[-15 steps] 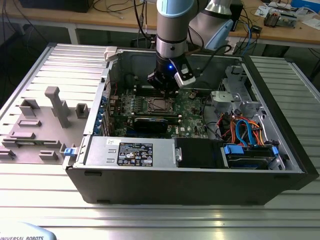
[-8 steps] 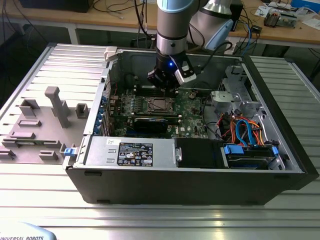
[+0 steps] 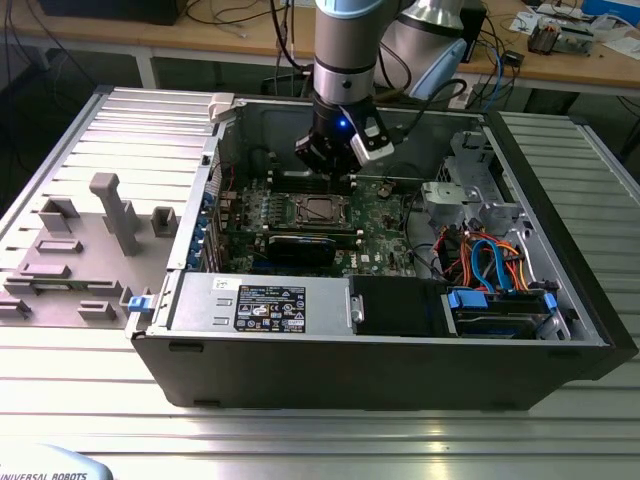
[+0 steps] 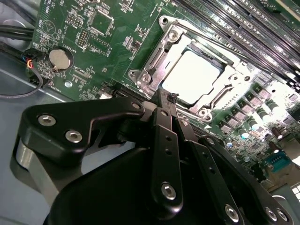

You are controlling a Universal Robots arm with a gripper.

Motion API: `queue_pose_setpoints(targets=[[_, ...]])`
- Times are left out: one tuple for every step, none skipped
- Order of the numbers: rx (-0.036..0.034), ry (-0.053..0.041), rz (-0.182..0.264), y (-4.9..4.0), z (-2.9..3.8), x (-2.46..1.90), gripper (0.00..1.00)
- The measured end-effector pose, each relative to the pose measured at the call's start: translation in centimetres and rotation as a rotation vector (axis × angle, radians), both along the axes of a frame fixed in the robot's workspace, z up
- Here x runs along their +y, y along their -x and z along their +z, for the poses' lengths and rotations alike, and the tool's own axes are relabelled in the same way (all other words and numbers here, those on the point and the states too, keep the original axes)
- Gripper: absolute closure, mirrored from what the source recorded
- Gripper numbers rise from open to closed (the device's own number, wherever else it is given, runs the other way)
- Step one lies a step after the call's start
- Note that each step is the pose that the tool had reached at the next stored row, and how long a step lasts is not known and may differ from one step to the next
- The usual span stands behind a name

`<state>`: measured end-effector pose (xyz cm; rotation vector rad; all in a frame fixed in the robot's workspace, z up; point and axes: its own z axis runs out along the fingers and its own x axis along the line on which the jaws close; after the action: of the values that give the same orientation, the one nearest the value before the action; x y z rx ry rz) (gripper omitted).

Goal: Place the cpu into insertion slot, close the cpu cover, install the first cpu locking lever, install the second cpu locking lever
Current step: 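Install the second cpu locking lever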

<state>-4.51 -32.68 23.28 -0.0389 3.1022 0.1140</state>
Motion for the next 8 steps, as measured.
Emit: queue_pose_setpoints(targets=[[0.0001,0.0002,-0.003,0.00,0.00,0.00,0.89],[0.0001,0.0005,-0.007,0.00,0.01,0.00,0.89],[0.0002,0.0007,-0.011,0.00,0.01,-0.01,0.89],[0.0003,0.0008,-0.014,0.00,0.01,-0.01,0.89],[0.0001,0.0006,-0.018,0.00,-0.02,-0.03,0.89],[0.0001,0.0006,-0.018,0.00,-0.03,-0.09,0.89],[0.0001,0.0007,-0.018,-0.01,-0.03,-0.14,0.89],[0.0001,0.0006,-0.018,-0.01,-0.04,-0.21,0.89]])
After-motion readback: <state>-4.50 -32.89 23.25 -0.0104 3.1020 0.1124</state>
